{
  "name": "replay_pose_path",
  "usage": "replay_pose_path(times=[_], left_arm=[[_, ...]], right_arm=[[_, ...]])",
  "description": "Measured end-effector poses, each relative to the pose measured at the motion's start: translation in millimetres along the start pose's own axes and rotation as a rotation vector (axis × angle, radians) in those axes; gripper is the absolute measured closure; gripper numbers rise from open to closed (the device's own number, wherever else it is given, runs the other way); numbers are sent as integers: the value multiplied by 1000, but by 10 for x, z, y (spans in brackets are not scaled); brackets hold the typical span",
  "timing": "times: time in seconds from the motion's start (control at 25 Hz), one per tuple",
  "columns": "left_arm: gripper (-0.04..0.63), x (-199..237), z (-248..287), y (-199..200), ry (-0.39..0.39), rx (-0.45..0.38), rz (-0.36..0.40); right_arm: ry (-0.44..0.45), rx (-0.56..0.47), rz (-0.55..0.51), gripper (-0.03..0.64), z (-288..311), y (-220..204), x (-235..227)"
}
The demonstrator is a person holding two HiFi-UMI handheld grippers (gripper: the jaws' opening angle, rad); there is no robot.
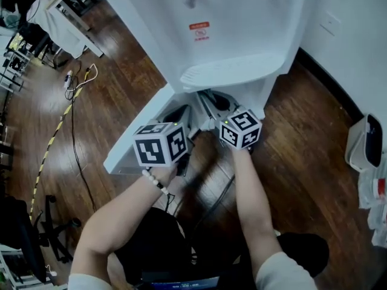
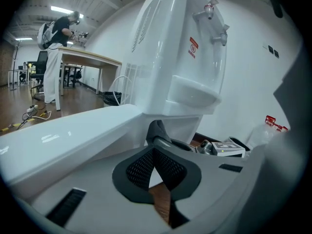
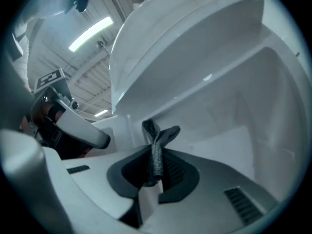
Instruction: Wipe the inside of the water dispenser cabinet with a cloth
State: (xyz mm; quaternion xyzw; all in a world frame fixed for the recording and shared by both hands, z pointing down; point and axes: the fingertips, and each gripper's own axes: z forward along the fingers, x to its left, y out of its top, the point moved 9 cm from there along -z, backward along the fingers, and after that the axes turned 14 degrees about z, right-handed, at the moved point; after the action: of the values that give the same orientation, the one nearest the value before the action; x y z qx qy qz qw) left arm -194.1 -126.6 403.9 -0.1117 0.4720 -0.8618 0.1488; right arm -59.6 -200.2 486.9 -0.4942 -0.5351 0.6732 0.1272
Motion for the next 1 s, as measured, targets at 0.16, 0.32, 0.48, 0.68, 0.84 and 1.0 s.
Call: replay_pose_path(times=[0.16,0.32,0.48,0.68,0.84,1.0], left_arm=[[598,-59,4,9,-7,9,30],[598,-46,35,-52,-5,39,33],[598,-23,88,-82,-7,55,31],[598,-29,160,-138,-18,81,28],[598,-57,207,-162,-30,98,33],[598,-73,248,-159,-34,100,27]], right_arm=[[-2,14,-174,583,182,169,124],[-9,91,-243,583,239,29,69],[-46,182,-178,583,290,-232,-179],[-58,206,29,583,281,-485,-479],[-78,249,88,583,245,-588,-612],[-139,389,105,583,312,-913,-745]])
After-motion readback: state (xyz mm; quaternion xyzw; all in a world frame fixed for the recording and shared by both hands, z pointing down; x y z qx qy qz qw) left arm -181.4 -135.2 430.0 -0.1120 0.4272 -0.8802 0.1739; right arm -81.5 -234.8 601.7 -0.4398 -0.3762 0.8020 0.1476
